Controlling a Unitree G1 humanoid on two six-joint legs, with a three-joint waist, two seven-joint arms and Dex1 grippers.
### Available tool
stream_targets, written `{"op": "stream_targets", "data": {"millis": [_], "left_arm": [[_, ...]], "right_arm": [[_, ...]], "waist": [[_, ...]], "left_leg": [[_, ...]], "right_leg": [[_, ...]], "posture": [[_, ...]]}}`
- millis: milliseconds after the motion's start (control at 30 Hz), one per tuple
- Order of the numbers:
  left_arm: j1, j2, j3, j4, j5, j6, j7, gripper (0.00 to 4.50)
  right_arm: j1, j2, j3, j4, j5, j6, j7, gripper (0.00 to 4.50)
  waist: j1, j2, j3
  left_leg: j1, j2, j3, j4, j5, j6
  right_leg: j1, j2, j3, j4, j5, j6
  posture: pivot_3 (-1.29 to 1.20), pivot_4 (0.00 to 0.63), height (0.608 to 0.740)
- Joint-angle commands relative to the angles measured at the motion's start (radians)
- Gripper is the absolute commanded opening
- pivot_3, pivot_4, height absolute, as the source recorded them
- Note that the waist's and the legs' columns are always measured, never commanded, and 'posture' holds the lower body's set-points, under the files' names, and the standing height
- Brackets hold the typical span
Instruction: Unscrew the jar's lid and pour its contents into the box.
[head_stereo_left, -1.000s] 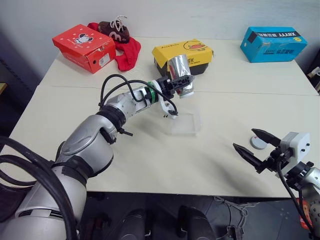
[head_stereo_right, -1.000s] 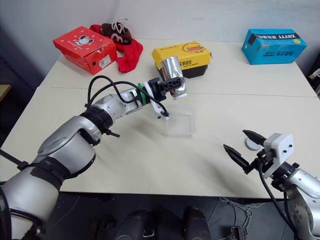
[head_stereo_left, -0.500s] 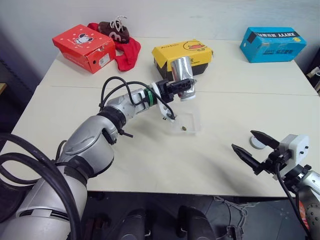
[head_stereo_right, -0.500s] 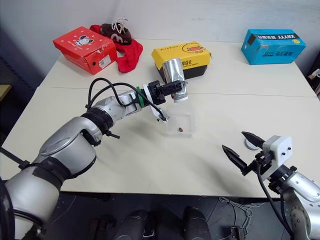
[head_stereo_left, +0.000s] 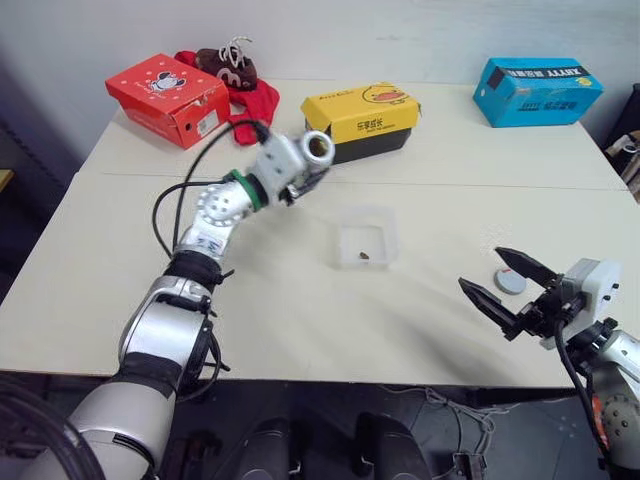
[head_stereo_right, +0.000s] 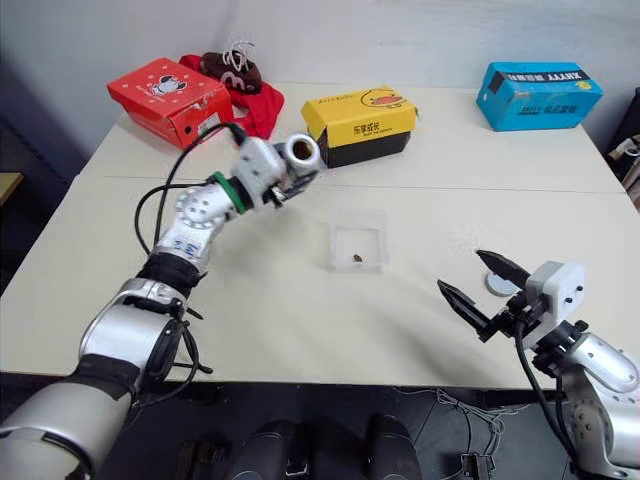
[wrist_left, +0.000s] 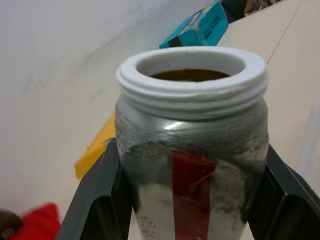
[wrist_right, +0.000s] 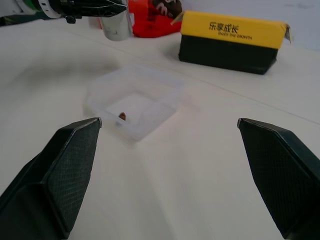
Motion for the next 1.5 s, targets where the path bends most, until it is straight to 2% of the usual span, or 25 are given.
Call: {"op": "stream_targets", "data": {"millis": [33,167,233,367,500,633,833,967,1067,1233,1367,1500], "left_arm": [[0.071,0.039,0.121,-0.189,-0.164,0.279,-0.067,2.35],[0.236,0.108,0.343,-0.357,-0.318,0.502,0.055,2.35],[0.315,0.129,0.417,-0.430,-0.342,0.530,0.111,2.35],[0.482,0.181,0.529,-0.484,-0.313,0.471,0.193,2.35],[0.571,0.191,0.531,-0.454,-0.259,0.332,0.172,2.35],[0.584,0.174,0.496,-0.410,-0.197,0.194,0.169,2.35],[0.591,0.157,0.484,-0.320,-0.171,0.120,0.179,2.35],[0.598,0.153,0.501,-0.311,-0.197,0.114,0.174,3.69],[0.622,0.150,0.499,-0.338,-0.209,0.130,0.156,4.48],[0.710,0.163,0.501,-0.435,-0.230,0.195,0.131,4.48],[0.787,0.215,0.514,-0.491,-0.232,0.256,0.104,4.48],[0.871,0.289,0.512,-0.543,-0.247,0.280,-0.013,4.48]], "right_arm": [[-0.036,0.033,0.006,0.026,0.009,-0.114,0.068,4.47],[-0.084,0.065,0.061,0.068,-0.034,-0.231,0.127,4.47],[-0.104,0.079,0.073,0.079,-0.044,-0.267,0.129,4.47],[-0.138,0.082,0.107,0.091,-0.053,-0.301,0.145,4.47],[-0.149,0.065,0.131,0.097,-0.052,-0.302,0.172,4.47],[-0.153,0.046,0.148,0.087,-0.035,-0.274,0.191,4.47],[-0.138,0.013,0.143,0.040,-0.006,-0.200,0.180,4.47],[-0.121,0.004,0.128,0.026,-0.003,-0.183,0.171,4.50],[-0.106,0.002,0.118,0.016,-0.002,-0.175,0.163,4.50],[-0.037,-0.013,0.077,-0.029,0.013,-0.157,0.140,4.50],[0.056,-0.028,0.011,-0.078,0.041,-0.125,0.114,4.50],[0.133,-0.046,-0.073,-0.083,0.084,-0.084,0.107,4.50]], "waist": [[-0.009,0.000,0.000],[-0.024,0.000,0.000],[-0.037,0.000,0.000],[-0.038,0.000,0.000],[-0.015,-0.001,-0.001],[0.002,-0.002,-0.001],[-0.010,-0.002,-0.001],[-0.014,-0.002,-0.001],[-0.015,-0.002,-0.001],[-0.015,-0.002,-0.002],[-0.014,-0.002,-0.001],[-0.014,-0.002,-0.002]], "left_leg": [[0.001,0.000,0.000,0.000,0.000,0.000],[0.002,0.000,-0.001,0.000,0.000,0.000],[0.005,0.001,0.000,-0.002,-0.001,-0.001],[0.007,0.001,0.000,-0.002,-0.001,-0.002],[0.011,0.000,0.000,-0.002,-0.003,-0.003],[0.011,0.000,-0.001,-0.002,-0.007,-0.009],[0.011,0.002,0.001,-0.003,-0.009,-0.010],[0.012,0.002,0.002,-0.003,-0.009,-0.010],[0.012,0.002,0.002,-0.003,-0.009,-0.009],[0.012,0.002,0.002,-0.004,-0.009,-0.008],[0.012,0.002,0.002,-0.005,-0.011,-0.010],[0.013,0.003,0.002,-0.008,-0.011,-0.011]], "right_leg": [[0.001,0.000,0.000,0.001,0.000,0.000],[0.001,0.000,0.001,0.002,0.000,0.000],[0.001,0.000,0.003,0.003,0.000,0.000],[0.004,-0.001,0.003,0.003,0.000,0.000],[0.007,-0.005,0.003,0.003,0.000,-0.001],[0.007,-0.007,0.006,0.001,0.000,-0.002],[0.005,-0.006,0.007,0.002,0.000,-0.002],[0.005,-0.006,0.006,0.002,0.000,-0.002],[0.005,-0.006,0.006,0.002,0.000,-0.002],[0.005,-0.006,0.007,0.001,0.000,-0.002],[0.005,-0.006,0.011,-0.001,0.000,-0.002],[0.005,-0.006,0.015,-0.007,0.000,-0.002]], "posture": [[0.00,0.150,0.740],[0.00,0.150,0.740],[0.00,0.150,0.740],[0.00,0.150,0.740],[0.00,0.150,0.740],[0.00,0.150,0.740],[0.00,0.150,0.740],[0.00,0.150,0.740],[0.00,0.150,0.740],[0.00,0.150,0.740],[0.00,0.150,0.740],[0.00,0.150,0.740]]}}
